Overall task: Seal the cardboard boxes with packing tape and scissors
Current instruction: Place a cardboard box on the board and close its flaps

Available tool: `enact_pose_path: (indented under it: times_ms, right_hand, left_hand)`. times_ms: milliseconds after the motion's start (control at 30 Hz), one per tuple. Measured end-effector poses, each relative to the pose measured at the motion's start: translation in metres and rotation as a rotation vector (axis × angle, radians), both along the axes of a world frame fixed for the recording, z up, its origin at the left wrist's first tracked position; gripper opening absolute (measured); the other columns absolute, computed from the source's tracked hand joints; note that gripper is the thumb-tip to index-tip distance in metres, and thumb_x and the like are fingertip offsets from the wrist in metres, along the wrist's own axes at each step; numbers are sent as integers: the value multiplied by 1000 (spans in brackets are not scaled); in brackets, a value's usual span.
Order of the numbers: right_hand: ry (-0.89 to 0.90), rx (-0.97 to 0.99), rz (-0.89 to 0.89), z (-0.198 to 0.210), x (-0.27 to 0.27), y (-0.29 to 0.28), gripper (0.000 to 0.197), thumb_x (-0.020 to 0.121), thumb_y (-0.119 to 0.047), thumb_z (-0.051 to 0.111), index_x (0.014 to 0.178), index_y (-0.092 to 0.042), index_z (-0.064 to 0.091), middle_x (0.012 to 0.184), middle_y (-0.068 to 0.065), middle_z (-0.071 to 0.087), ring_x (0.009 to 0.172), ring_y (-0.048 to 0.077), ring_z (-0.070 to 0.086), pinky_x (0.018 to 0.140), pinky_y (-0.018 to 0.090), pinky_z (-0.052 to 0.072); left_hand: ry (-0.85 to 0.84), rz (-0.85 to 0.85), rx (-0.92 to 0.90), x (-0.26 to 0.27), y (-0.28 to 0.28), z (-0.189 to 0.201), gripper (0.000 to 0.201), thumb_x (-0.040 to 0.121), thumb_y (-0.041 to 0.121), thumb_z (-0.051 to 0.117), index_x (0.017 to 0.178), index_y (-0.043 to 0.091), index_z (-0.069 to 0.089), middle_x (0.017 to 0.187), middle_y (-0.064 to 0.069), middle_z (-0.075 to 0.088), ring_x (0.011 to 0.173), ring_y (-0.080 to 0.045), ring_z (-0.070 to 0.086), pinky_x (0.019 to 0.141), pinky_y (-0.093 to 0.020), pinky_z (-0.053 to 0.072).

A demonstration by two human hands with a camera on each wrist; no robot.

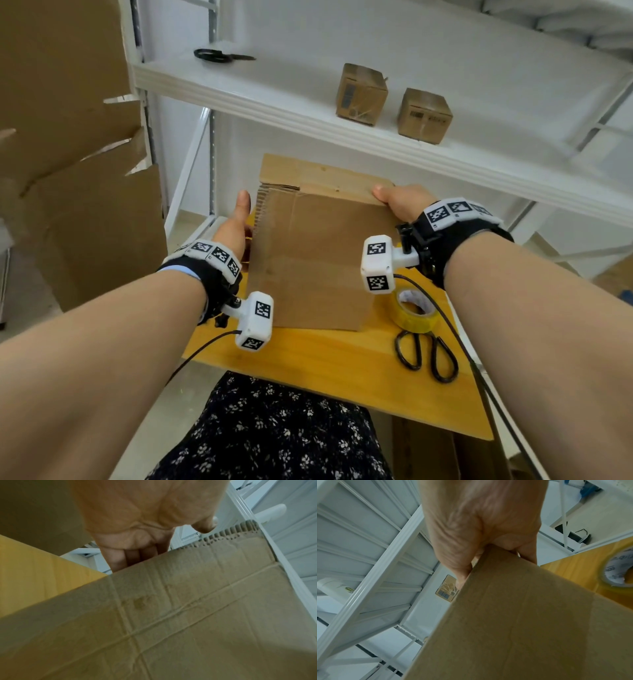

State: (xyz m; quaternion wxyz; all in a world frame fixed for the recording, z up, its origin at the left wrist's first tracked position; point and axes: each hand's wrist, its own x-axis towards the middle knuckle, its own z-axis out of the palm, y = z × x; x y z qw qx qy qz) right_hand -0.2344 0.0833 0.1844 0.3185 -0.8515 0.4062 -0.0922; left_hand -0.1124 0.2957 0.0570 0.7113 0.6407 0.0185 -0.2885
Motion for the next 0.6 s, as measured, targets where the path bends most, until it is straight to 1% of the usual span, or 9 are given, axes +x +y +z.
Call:
enact_pose_path:
  times_ms: [67, 100, 200, 267, 333, 400, 500, 567, 600]
  right_hand:
    - [15, -11, 2, 1, 3, 3, 49, 97, -49, 53, 117, -5, 59, 111, 13, 61, 106, 33, 62, 91, 38, 48]
    - [11, -5, -2, 1, 4, 4, 49, 97, -49, 54, 116, -5, 60, 113, 14, 62, 108, 33, 62, 92, 39, 48]
    - [-22, 36, -26, -1, 6, 2, 43, 93, -50, 59, 107, -9, 57, 111, 12, 62, 98, 30, 61, 82, 35, 46]
    - [-18, 50, -33, -2, 6, 1, 45, 92, -51, 60, 108, -10, 56, 108, 11, 61, 93, 29, 59, 77, 34, 44]
    - [-20, 53, -28, -2, 4, 0, 46, 92, -52, 60, 109, -9, 56, 107, 10, 61, 93, 29, 61, 77, 34, 44]
    - [-7, 49, -17, -2, 3, 0, 45, 93, -50, 60, 109, -8, 58, 109, 11, 62, 96, 30, 62, 81, 34, 46]
    - [12, 38, 4, 2, 4, 0, 39, 98, -43, 57, 112, -7, 60, 119, 15, 63, 104, 33, 62, 96, 40, 49]
    - [75, 8, 10, 10, 5, 6, 36, 101, -40, 54, 114, -7, 59, 123, 15, 61, 103, 33, 61, 93, 37, 47]
    - [118, -49, 21, 11, 9, 4, 40, 102, -39, 51, 121, -4, 59, 127, 17, 60, 109, 34, 60, 94, 38, 44]
  left_hand:
    - [21, -2, -36, 3, -1, 2, 129, 36, 103, 41, 122, 11, 63, 122, -15, 66, 110, -37, 63, 98, -57, 45]
    - [22, -26, -69, 3, -2, 8, 123, 39, 102, 42, 119, 12, 66, 119, -15, 68, 106, -36, 65, 95, -57, 47]
    - [-47, -118, -159, 5, -7, 32, 97, 59, 93, 49, 121, 20, 67, 110, -11, 72, 100, -35, 69, 91, -58, 50]
    - [-49, -100, -224, 10, -8, 45, 73, 74, 71, 59, 119, 13, 64, 107, -7, 70, 94, -31, 67, 88, -50, 52]
    - [-11, -61, -221, 13, -8, 52, 44, 76, 48, 63, 99, 11, 61, 90, -6, 61, 76, -27, 56, 77, -38, 49]
    - [3, -70, -228, 17, -6, 56, 19, 80, 32, 60, 84, 14, 55, 75, -4, 49, 63, -22, 45, 65, -33, 42]
    - [-4, -49, -187, 18, -6, 67, 8, 78, 20, 55, 83, 16, 50, 75, -5, 49, 68, -24, 51, 73, -37, 48]
    - [-21, -24, -100, 20, -10, 68, 11, 73, 18, 55, 84, 17, 53, 80, -6, 53, 81, -27, 55, 85, -46, 51]
    - [-69, -8, -41, 21, -14, 67, 7, 75, 19, 56, 82, 18, 55, 85, -8, 56, 88, -29, 55, 91, -51, 49]
